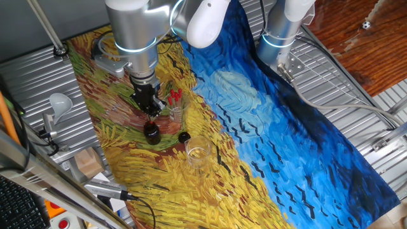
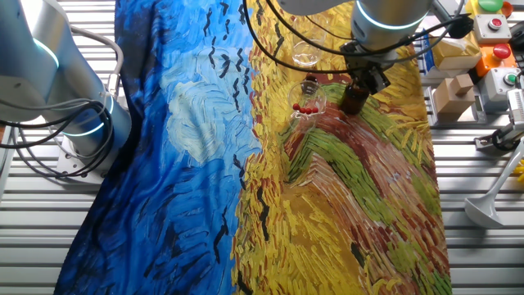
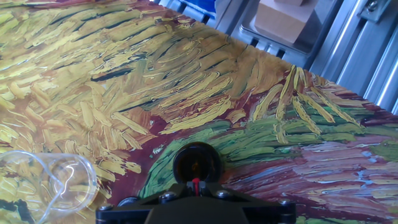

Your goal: Transfer liquid using a dropper

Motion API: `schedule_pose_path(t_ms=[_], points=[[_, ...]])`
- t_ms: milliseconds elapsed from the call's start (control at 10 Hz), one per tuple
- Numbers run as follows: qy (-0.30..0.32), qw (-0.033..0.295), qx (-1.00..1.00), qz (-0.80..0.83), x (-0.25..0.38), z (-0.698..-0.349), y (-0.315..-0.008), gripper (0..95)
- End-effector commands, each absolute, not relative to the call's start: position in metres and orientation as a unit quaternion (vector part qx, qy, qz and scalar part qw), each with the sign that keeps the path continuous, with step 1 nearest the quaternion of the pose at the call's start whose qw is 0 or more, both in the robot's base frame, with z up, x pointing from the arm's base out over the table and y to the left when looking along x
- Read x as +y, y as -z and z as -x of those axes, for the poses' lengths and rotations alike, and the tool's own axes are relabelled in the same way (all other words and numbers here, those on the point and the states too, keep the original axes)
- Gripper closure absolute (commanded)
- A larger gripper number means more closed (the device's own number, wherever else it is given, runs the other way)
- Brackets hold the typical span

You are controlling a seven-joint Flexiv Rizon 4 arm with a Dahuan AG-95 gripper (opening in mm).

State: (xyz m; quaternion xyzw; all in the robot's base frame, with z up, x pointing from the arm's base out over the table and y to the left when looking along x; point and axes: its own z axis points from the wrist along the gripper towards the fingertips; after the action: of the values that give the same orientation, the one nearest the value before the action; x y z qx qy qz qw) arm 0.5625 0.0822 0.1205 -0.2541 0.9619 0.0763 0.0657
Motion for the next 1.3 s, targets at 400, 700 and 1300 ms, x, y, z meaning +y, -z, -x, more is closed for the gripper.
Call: schedule_pose_path(t_ms=[400,700,1300], points=[[-0.076,0.065,0.962,0.255,0.0822,-0.5625,-0.1202,95.0],[-0.075,0.065,0.96,0.261,0.0822,-0.5625,-0.1202,76.0],[-0.076,0.066,0.959,0.265,0.0822,-0.5625,-0.1202,76.0]])
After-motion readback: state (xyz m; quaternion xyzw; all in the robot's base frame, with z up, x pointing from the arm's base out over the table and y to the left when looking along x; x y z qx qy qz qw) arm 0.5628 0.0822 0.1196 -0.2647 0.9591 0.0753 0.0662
